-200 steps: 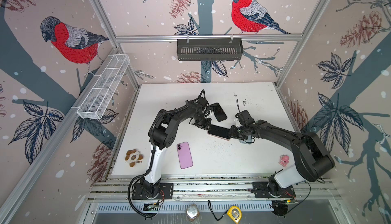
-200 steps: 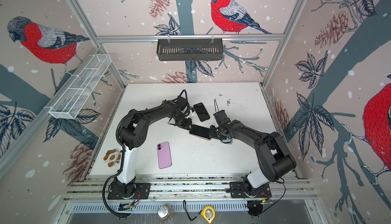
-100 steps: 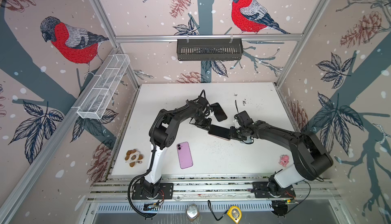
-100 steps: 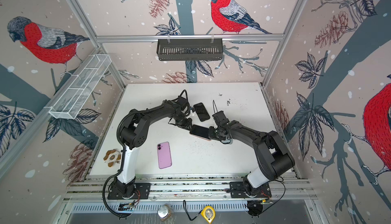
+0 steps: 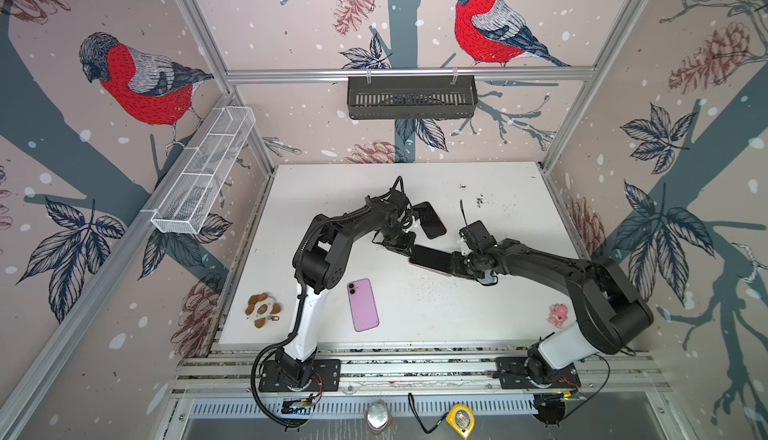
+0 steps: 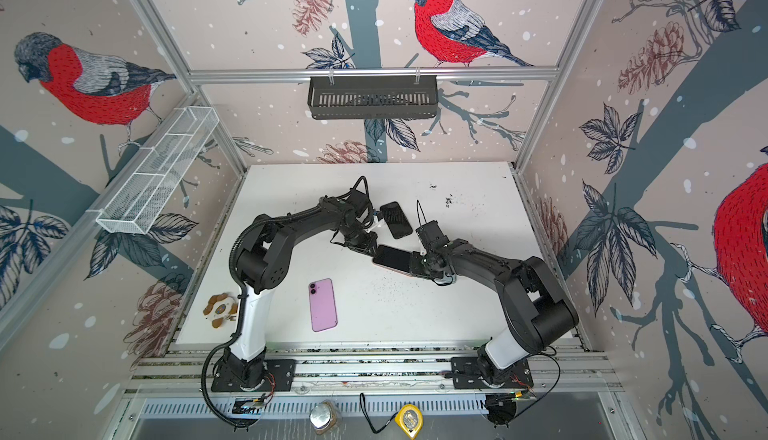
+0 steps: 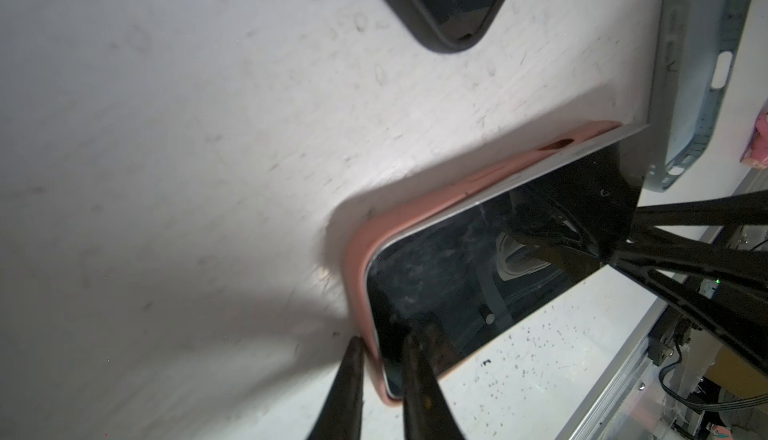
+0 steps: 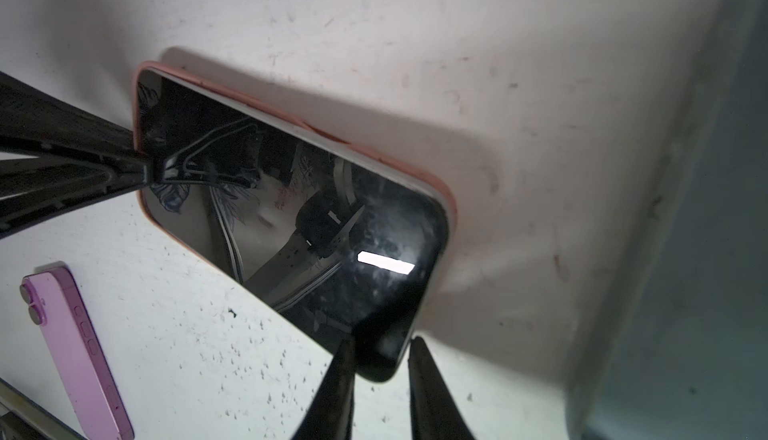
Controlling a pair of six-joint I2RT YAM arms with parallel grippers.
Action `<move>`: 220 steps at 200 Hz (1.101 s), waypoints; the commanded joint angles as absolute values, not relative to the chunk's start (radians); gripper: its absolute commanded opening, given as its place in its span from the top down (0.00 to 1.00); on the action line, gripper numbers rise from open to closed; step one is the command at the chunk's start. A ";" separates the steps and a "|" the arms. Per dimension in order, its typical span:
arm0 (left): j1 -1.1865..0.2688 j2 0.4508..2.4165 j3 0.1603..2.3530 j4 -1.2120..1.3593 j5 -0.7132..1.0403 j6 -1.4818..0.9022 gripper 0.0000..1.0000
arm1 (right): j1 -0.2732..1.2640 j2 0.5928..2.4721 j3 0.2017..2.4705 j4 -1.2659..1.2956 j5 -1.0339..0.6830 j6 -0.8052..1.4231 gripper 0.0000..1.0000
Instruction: Put the phone into the phone case
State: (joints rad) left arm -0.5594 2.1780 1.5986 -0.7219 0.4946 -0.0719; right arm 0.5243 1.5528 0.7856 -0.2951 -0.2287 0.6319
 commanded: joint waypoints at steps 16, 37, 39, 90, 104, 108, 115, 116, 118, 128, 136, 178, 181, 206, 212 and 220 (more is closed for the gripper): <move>-0.562 2.190 1.598 -0.755 0.459 -0.060 0.82 | 0.536 1.565 0.771 -0.279 -0.228 0.649 0.81; -0.562 2.192 1.599 -0.755 0.460 -0.060 0.82 | 0.539 1.571 0.777 -0.279 -0.231 0.649 0.86; -0.562 2.192 1.598 -0.756 0.460 -0.060 0.82 | 0.538 1.570 0.777 -0.279 -0.230 0.649 0.87; -0.563 2.192 1.598 -0.755 0.466 -0.058 0.82 | 0.543 1.581 0.792 -0.285 -0.230 0.646 0.88; -0.564 2.192 1.599 -0.756 0.466 -0.058 0.82 | 0.543 1.577 0.793 -0.287 -0.227 0.646 0.88; -0.563 2.191 1.599 -0.755 0.464 -0.058 0.82 | 0.543 1.575 0.794 -0.288 -0.225 0.645 0.89; -0.562 2.190 1.601 -0.755 0.463 -0.058 0.82 | 0.541 1.570 0.796 -0.293 -0.216 0.644 0.90; -0.563 2.189 1.600 -0.755 0.462 -0.058 0.82 | 0.541 1.570 0.797 -0.294 -0.216 0.643 0.90; -0.563 2.189 1.599 -0.755 0.462 -0.059 0.82 | 0.540 1.568 0.797 -0.295 -0.213 0.642 0.93; -0.564 2.185 1.597 -0.751 0.459 -0.060 0.82 | 0.531 1.559 0.807 -0.307 -0.202 0.635 0.96; -0.562 2.182 1.595 -0.750 0.458 -0.060 0.82 | 0.521 1.552 0.816 -0.318 -0.195 0.626 0.97; -0.560 2.138 1.586 -0.724 0.401 -0.069 0.82 | 0.458 1.531 0.872 -0.367 -0.198 0.569 0.86; -0.559 2.129 1.583 -0.717 0.395 -0.070 0.82 | 0.453 1.531 0.876 -0.370 -0.199 0.563 0.85; -0.552 2.051 1.549 -0.651 0.382 -0.070 0.79 | 0.426 1.549 0.916 -0.380 -0.201 0.531 0.81; -0.553 2.033 1.540 -0.638 0.391 -0.064 0.78 | 0.421 1.560 0.925 -0.379 -0.202 0.523 0.80; -0.554 2.008 1.528 -0.618 0.411 -0.051 0.77 | 0.415 1.582 0.937 -0.379 -0.202 0.514 0.80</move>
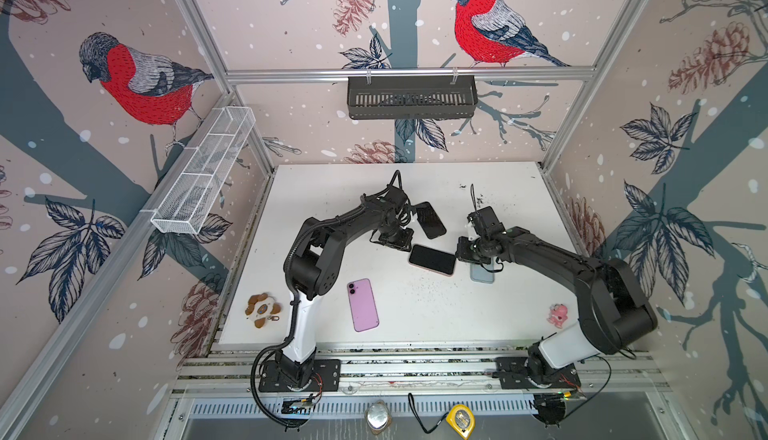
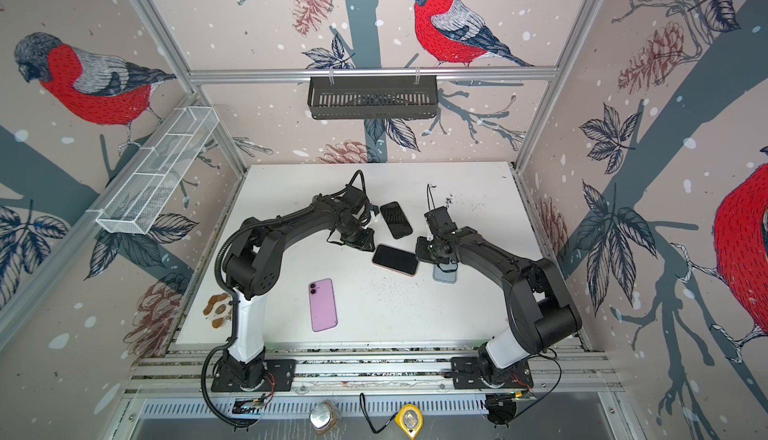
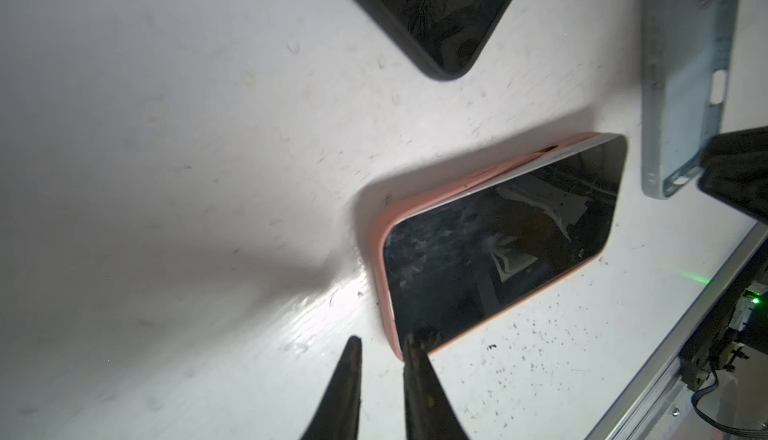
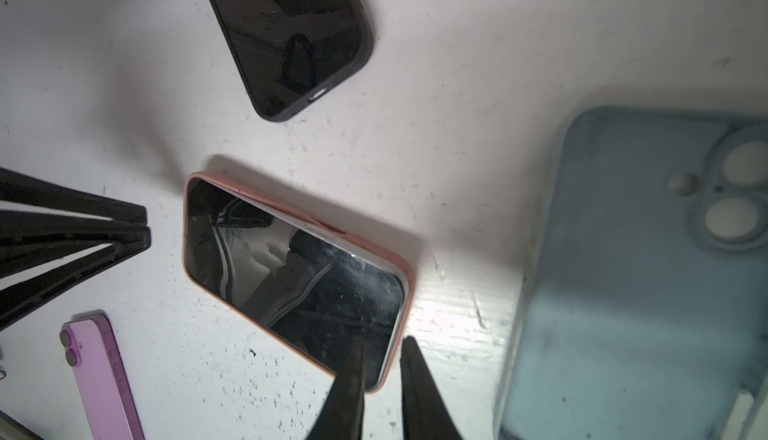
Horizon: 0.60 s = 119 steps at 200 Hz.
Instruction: Put the phone into the phone case
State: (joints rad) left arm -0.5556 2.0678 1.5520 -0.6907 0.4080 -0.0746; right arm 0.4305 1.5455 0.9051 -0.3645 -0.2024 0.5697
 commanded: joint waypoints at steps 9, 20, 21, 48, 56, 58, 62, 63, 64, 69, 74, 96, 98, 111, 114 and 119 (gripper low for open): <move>-0.558 1.984 1.514 -0.601 0.435 -0.036 0.76 | 0.408 1.608 0.951 -0.379 -0.204 0.505 0.80; -0.566 1.969 1.503 -0.593 0.466 -0.012 0.72 | 0.400 1.642 0.965 -0.373 -0.206 0.496 0.80; -0.567 1.969 1.503 -0.593 0.471 -0.008 0.72 | 0.399 1.646 0.966 -0.372 -0.207 0.496 0.80; -0.633 2.027 1.558 -0.692 0.522 0.094 0.75 | 0.384 1.716 0.984 -0.343 -0.221 0.489 0.80; -0.665 2.039 1.565 -0.707 0.512 0.112 0.75 | 0.382 1.734 0.986 -0.336 -0.228 0.488 0.80; -0.672 2.041 1.564 -0.710 0.509 0.116 0.76 | 0.382 1.738 0.986 -0.334 -0.228 0.488 0.80; -0.689 2.043 1.562 -0.713 0.506 0.125 0.76 | 0.382 1.744 0.986 -0.330 -0.232 0.488 0.80; -0.693 2.044 1.562 -0.714 0.504 0.127 0.76 | 0.382 1.746 0.986 -0.329 -0.233 0.488 0.80; -0.697 2.044 1.562 -0.714 0.503 0.129 0.76 | 0.382 1.747 0.986 -0.328 -0.233 0.488 0.81; -0.716 2.047 1.561 -0.720 0.495 0.142 0.76 | 0.382 1.754 0.986 -0.324 -0.236 0.486 0.81; -0.735 2.049 1.559 -0.724 0.487 0.152 0.76 | 0.382 1.760 0.986 -0.321 -0.241 0.487 0.81; -0.785 2.059 1.550 -0.738 0.469 0.177 0.77 | 0.384 1.774 0.975 -0.306 -0.261 0.487 0.81; -0.787 2.060 1.550 -0.740 0.468 0.179 0.77 | 0.383 1.773 0.973 -0.305 -0.263 0.487 0.81; -0.804 2.073 1.552 -0.754 0.469 0.192 0.78 | 0.386 1.768 0.962 -0.301 -0.268 0.485 0.82; -0.806 2.076 1.554 -0.757 0.466 0.194 0.78 | 0.387 1.766 0.962 -0.299 -0.268 0.485 0.82; -0.812 2.081 1.554 -0.763 0.463 0.200 0.79 | 0.387 1.764 0.955 -0.297 -0.271 0.485 0.82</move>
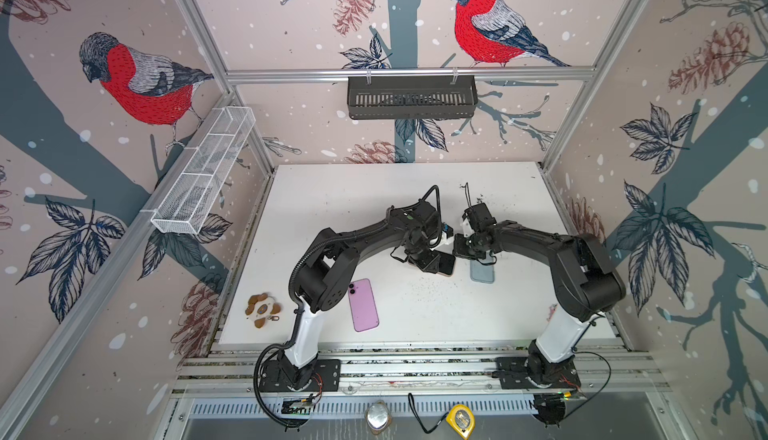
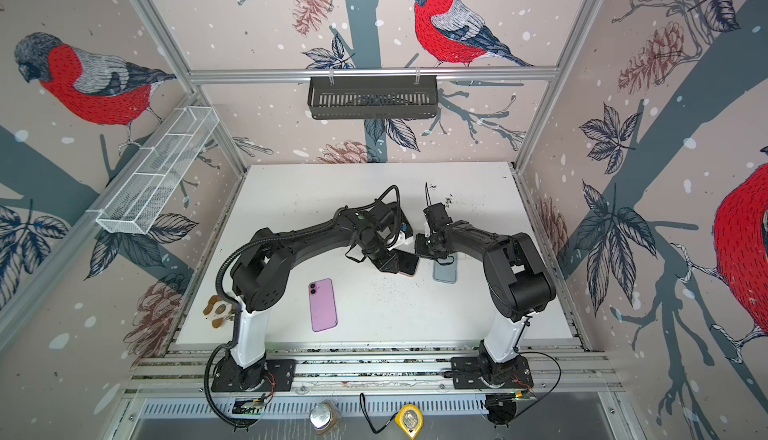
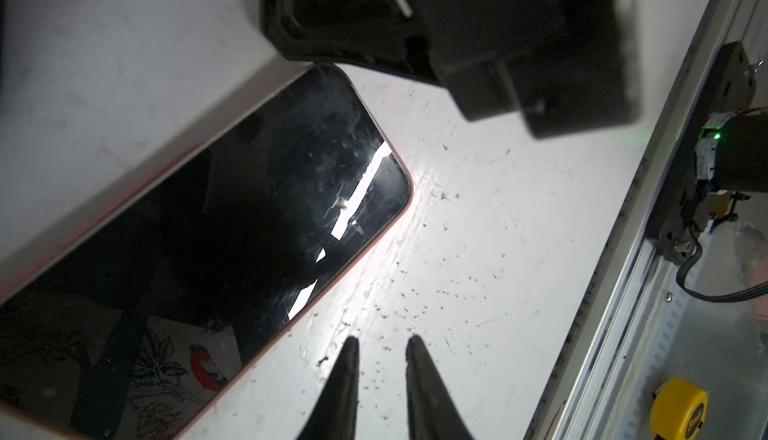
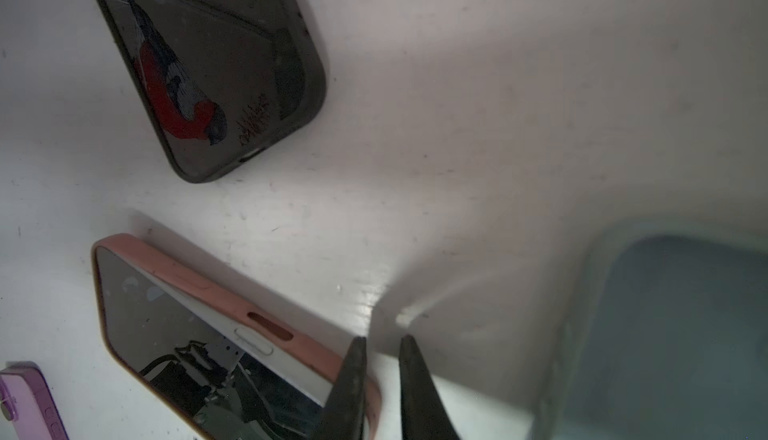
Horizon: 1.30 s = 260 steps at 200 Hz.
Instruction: Put the phone into the phone case
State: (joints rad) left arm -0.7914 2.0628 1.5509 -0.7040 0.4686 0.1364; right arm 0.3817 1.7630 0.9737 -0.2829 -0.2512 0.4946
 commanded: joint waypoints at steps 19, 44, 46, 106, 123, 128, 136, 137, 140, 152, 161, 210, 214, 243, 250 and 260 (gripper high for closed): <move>-0.822 2.105 1.554 -0.781 0.418 0.194 0.80 | 0.385 1.751 0.938 -0.290 -0.283 0.485 0.83; -0.814 2.142 1.566 -0.801 0.296 0.142 0.83 | 0.391 1.728 0.909 -0.280 -0.294 0.492 0.83; -0.811 2.144 1.567 -0.801 0.293 0.137 0.84 | 0.392 1.724 0.907 -0.279 -0.294 0.492 0.83; -0.689 2.048 1.540 -0.709 0.327 0.043 0.84 | 0.455 1.660 0.822 -0.255 -0.302 0.536 0.84; -0.667 2.017 1.532 -0.682 0.333 0.030 0.83 | 0.471 1.633 0.810 -0.258 -0.304 0.546 0.84; -0.662 2.010 1.528 -0.673 0.336 0.027 0.83 | 0.473 1.627 0.808 -0.261 -0.303 0.546 0.84; -0.656 1.998 1.523 -0.661 0.345 0.023 0.83 | 0.473 1.616 0.810 -0.272 -0.299 0.546 0.84; -0.655 1.996 1.522 -0.659 0.345 0.022 0.83 | 0.473 1.615 0.810 -0.274 -0.299 0.547 0.84; -0.653 1.992 1.519 -0.655 0.346 0.019 0.83 | 0.473 1.608 0.811 -0.278 -0.292 0.545 0.84; -0.643 1.979 1.505 -0.631 0.345 0.005 0.83 | 0.468 1.583 0.816 -0.299 -0.269 0.539 0.83; -0.636 1.977 1.498 -0.622 0.335 -0.005 0.81 | 0.467 1.561 0.819 -0.313 -0.256 0.531 0.83; -0.592 2.052 1.541 -0.667 0.303 -0.024 0.78 | 0.474 1.509 0.826 -0.377 -0.283 0.447 0.81; -0.591 2.055 1.542 -0.669 0.302 -0.025 0.77 | 0.475 1.509 0.826 -0.381 -0.287 0.441 0.80; -0.587 2.079 1.555 -0.685 0.310 -0.022 0.75 | 0.485 1.521 0.831 -0.412 -0.297 0.410 0.80; -0.587 2.087 1.560 -0.691 0.313 -0.021 0.75 | 0.488 1.527 0.833 -0.417 -0.295 0.405 0.80; -0.587 2.095 1.563 -0.696 0.313 -0.019 0.75 | 0.495 1.536 0.837 -0.424 -0.295 0.399 0.81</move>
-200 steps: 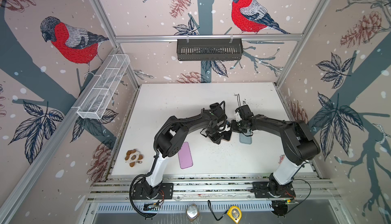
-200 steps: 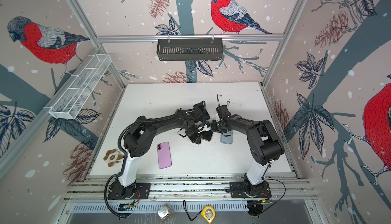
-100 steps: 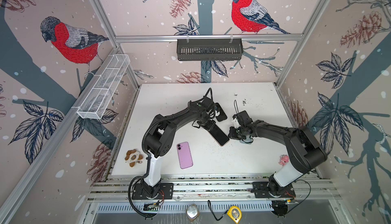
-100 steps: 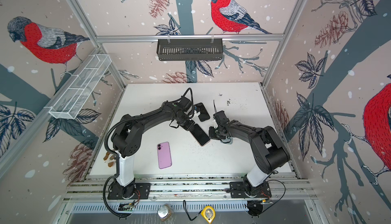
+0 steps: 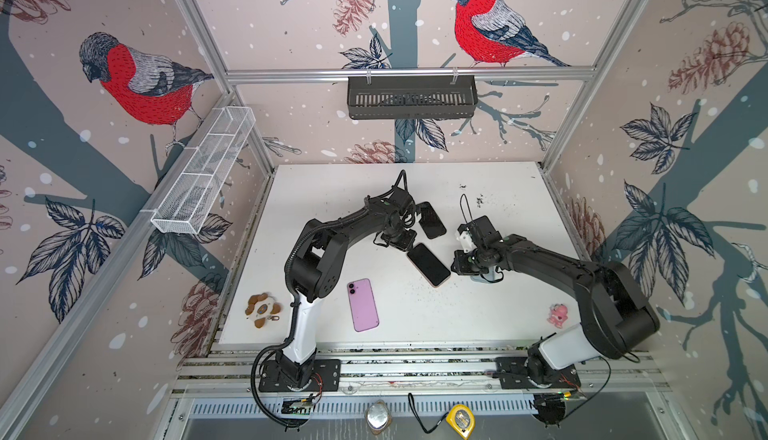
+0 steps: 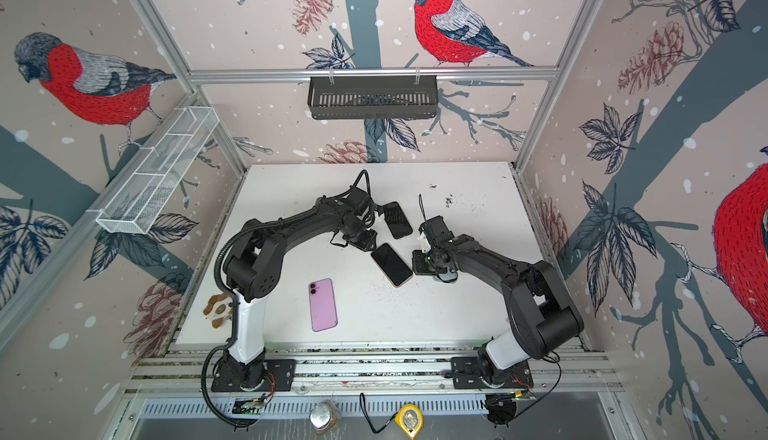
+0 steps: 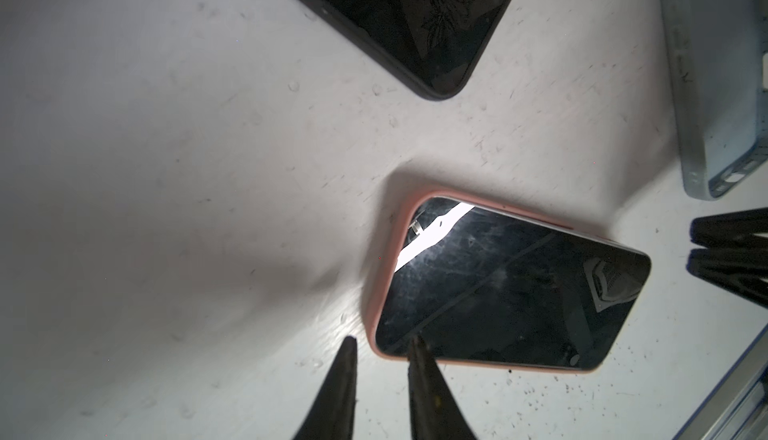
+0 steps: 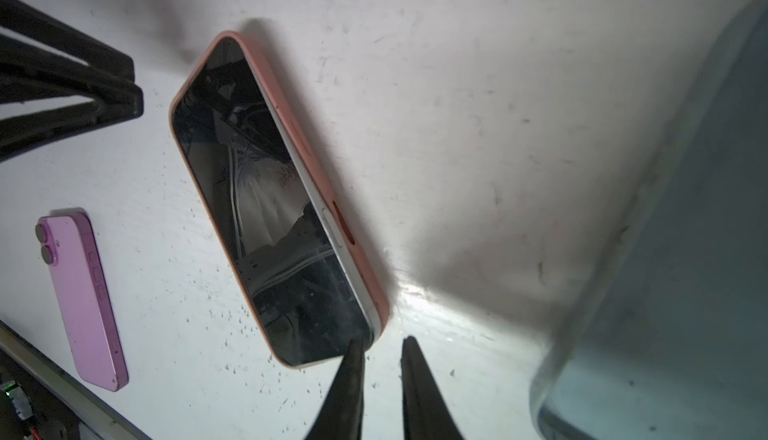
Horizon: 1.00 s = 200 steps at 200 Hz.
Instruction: Put the phone into the phone case
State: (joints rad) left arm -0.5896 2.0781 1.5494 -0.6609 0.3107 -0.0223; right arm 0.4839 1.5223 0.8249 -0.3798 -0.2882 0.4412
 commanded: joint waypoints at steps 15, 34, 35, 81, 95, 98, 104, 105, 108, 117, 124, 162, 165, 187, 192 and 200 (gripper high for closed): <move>-0.587 2.103 1.567 -0.702 0.315 -0.019 0.75 | 0.506 1.551 0.842 -0.426 -0.294 0.398 0.81; -0.588 2.117 1.574 -0.717 0.298 -0.018 0.75 | 0.518 1.570 0.854 -0.429 -0.283 0.399 0.81; -0.587 2.118 1.574 -0.717 0.298 -0.018 0.75 | 0.518 1.571 0.856 -0.429 -0.283 0.399 0.81; -0.594 2.143 1.588 -0.741 0.282 -0.013 0.75 | 0.534 1.600 0.890 -0.453 -0.237 0.400 0.80; -0.595 2.145 1.588 -0.745 0.282 -0.012 0.75 | 0.537 1.610 0.899 -0.463 -0.228 0.396 0.81; -0.594 2.145 1.589 -0.744 0.283 -0.011 0.75 | 0.538 1.611 0.901 -0.466 -0.226 0.395 0.81; -0.595 2.146 1.589 -0.745 0.284 -0.011 0.75 | 0.539 1.614 0.906 -0.470 -0.220 0.393 0.81; -0.596 2.146 1.589 -0.745 0.284 -0.011 0.75 | 0.540 1.615 0.906 -0.471 -0.220 0.393 0.81; -0.596 2.146 1.589 -0.746 0.284 -0.011 0.75 | 0.541 1.616 0.907 -0.474 -0.216 0.392 0.81; -0.596 2.146 1.589 -0.746 0.284 -0.010 0.75 | 0.545 1.623 0.913 -0.484 -0.209 0.388 0.82; -0.597 2.146 1.589 -0.746 0.285 -0.009 0.75 | 0.548 1.628 0.917 -0.490 -0.207 0.383 0.82; -0.596 2.151 1.591 -0.749 0.287 -0.009 0.76 | 0.573 1.638 0.934 -0.529 -0.197 0.361 0.83; -0.596 2.151 1.592 -0.749 0.287 -0.009 0.76 | 0.575 1.640 0.934 -0.530 -0.196 0.358 0.84; -0.597 2.151 1.592 -0.751 0.288 -0.010 0.76 | 0.589 1.657 0.940 -0.547 -0.188 0.348 0.84; -0.597 2.149 1.592 -0.750 0.289 -0.008 0.76 | 0.593 1.663 0.941 -0.550 -0.185 0.345 0.84; -0.596 2.149 1.591 -0.749 0.289 -0.009 0.77 | 0.599 1.673 0.944 -0.554 -0.177 0.343 0.85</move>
State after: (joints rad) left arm -0.5945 2.1414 1.5906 -0.7181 0.3096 -0.0204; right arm 0.5816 1.6463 0.9409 -0.4953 -0.1936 0.3672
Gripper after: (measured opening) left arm 0.236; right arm 0.159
